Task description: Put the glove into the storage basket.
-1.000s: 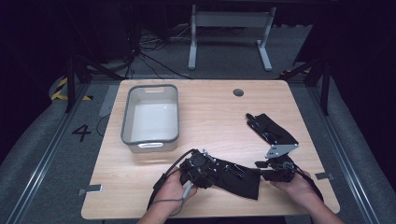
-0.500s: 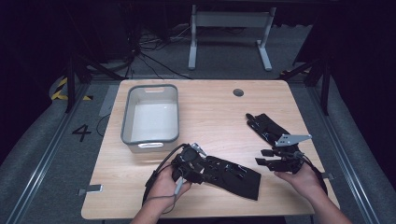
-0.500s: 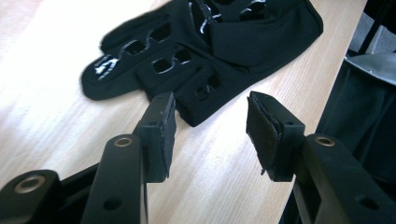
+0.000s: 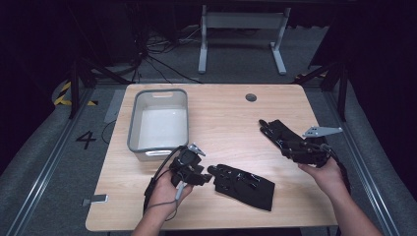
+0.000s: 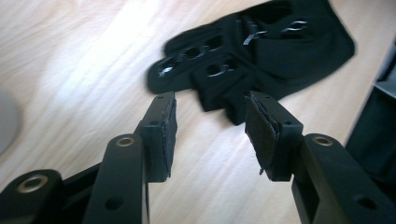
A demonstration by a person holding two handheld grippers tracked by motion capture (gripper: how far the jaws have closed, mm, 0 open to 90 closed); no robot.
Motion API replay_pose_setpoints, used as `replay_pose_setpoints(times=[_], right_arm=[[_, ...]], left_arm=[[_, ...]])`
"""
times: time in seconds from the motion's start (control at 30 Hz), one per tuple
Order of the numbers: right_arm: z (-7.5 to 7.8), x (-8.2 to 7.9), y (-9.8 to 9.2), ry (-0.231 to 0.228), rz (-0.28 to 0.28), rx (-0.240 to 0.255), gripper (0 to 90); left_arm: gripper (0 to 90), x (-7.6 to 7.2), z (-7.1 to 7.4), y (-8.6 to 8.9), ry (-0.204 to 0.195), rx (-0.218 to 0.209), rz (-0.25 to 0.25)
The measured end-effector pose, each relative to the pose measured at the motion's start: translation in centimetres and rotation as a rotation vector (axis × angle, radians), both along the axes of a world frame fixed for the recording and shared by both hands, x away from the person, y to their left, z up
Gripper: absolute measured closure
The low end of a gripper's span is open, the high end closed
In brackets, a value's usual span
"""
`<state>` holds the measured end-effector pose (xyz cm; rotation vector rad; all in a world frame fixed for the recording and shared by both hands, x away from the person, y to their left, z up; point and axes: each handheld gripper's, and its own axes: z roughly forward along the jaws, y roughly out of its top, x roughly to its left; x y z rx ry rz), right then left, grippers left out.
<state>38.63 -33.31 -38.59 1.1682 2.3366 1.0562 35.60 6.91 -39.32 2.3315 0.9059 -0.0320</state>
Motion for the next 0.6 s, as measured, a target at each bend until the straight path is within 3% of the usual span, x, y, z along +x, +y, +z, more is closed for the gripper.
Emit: replay_pose_setpoints(times=[0.1, 0.2, 0.3, 0.6], right_arm=[[0.4, 1.0, -0.4, -0.024, -0.032, -0.030, 55.2], [0.7, 2.6, -1.1, -0.031, -0.078, -0.029, 57.9], [0.6, 3.9, -1.8, -0.017, -0.104, -0.002, 60.4], [-1.2, 7.2, -4.5, 0.044, -0.224, -0.016, 62.8]], left_arm=[[53.6, 0.1, 0.0, 0.6, -0.022, 0.007, 0.033], [53.8, 0.1, 0.0, 1.1, -0.034, 0.004, 0.055], [53.8, 0.1, -0.1, 1.4, -0.044, 0.006, 0.065], [53.4, -0.6, -0.8, 2.2, -0.055, 0.028, 0.098]])
